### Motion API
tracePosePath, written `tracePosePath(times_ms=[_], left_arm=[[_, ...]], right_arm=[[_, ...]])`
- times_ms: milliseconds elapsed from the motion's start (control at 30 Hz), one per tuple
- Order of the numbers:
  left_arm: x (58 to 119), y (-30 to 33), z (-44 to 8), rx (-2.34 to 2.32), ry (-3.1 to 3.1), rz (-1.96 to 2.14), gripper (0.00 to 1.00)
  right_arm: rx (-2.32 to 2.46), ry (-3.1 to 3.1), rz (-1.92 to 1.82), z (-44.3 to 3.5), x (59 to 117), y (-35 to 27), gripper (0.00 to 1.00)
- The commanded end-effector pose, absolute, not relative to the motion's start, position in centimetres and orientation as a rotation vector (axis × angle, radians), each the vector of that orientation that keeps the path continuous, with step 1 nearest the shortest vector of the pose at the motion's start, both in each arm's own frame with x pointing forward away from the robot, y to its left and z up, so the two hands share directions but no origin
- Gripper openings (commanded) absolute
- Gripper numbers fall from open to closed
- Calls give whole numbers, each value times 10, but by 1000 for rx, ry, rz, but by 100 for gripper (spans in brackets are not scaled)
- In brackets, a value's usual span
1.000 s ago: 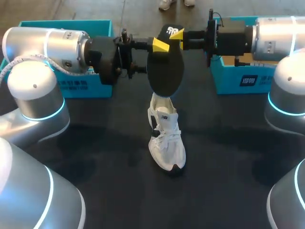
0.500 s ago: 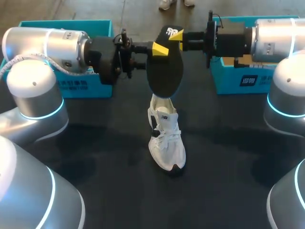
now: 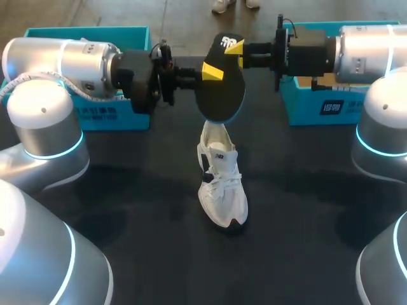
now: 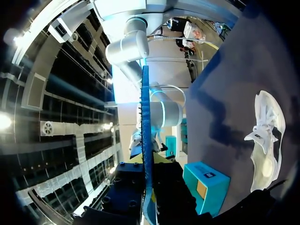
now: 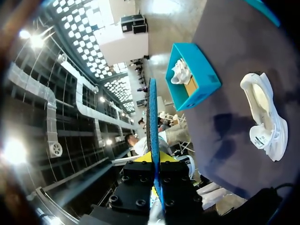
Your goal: Take the shoe out of the shoebox, open the shoe tongue, remove and reinsert the insole, then place the shoe into the shoebox
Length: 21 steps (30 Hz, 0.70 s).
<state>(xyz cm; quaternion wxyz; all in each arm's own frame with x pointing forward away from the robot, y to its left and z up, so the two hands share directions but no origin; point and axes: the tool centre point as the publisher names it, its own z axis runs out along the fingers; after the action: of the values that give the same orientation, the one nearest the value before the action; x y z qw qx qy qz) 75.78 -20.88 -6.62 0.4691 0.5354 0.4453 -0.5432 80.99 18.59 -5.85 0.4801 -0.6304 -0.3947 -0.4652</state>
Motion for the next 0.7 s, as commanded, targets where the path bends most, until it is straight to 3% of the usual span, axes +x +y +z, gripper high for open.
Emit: tracePosePath(times_ms=[33,700], left_arm=[[759,-207,-67,1311,1084,-1334,0],[767,-189,-67,1288,1095,-1347,0]], right_arm=[[-1501,-989,-1162,-62,809,187,100],[-1396,-1195,-1295,-71,762,136,100]])
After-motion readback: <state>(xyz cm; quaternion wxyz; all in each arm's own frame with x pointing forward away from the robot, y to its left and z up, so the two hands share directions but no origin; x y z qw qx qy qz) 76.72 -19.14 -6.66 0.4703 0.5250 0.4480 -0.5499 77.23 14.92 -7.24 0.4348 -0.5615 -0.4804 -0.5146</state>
